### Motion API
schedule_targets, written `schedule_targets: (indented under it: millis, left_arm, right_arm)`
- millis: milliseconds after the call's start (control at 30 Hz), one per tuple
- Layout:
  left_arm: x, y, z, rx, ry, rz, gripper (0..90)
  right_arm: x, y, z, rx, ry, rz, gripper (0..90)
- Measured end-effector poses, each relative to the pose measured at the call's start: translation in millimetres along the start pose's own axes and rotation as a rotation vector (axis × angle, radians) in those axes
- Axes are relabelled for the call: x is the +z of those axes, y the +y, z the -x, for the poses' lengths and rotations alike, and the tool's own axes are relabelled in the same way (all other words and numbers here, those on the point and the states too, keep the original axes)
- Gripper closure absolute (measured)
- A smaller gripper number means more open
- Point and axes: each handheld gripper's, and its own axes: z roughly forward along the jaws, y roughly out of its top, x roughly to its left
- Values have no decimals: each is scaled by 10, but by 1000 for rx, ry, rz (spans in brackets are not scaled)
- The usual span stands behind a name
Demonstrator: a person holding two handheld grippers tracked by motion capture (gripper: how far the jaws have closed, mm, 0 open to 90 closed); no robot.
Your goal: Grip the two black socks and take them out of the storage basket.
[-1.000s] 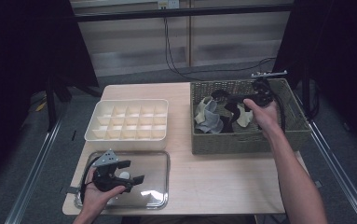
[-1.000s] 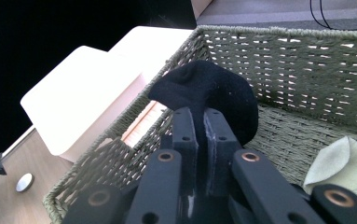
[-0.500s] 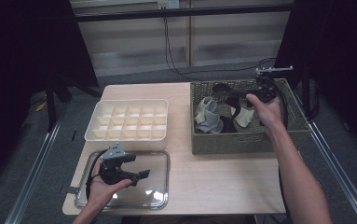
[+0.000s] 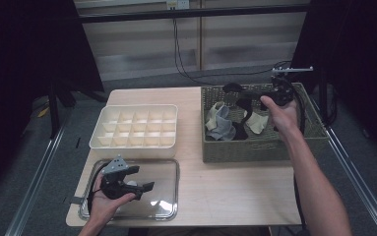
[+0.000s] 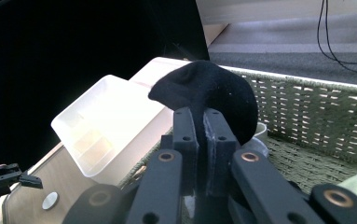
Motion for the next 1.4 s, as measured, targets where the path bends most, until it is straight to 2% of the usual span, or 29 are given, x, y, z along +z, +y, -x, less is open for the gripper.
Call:
schedule_targets:
  millis: [267, 467, 533, 567, 1133, 1400]
  left_arm:
    - [15, -3, 13, -4, -3, -6, 137]
    - [0, -3, 6, 6, -3, -6, 137]
    - [-24, 0, 4, -12, -5, 9, 137]
    - [-33, 1, -5, -8, -10, 13, 137]
    - [-26, 1, 6, -6, -5, 4, 137]
    - [-13, 4, 2, -7, -9, 4, 138]
  right_arm:
    - [-109, 58, -76, -13, 4, 28, 851]
    - [-129, 128, -143, -19, 21, 47, 850]
    - [-136, 147, -165, -17, 29, 54, 851]
    - [-143, 168, -186, -23, 34, 60, 850]
    - [-248, 313, -326, -40, 65, 103, 850]
    - [-331, 366, -449, -54, 94, 126, 850]
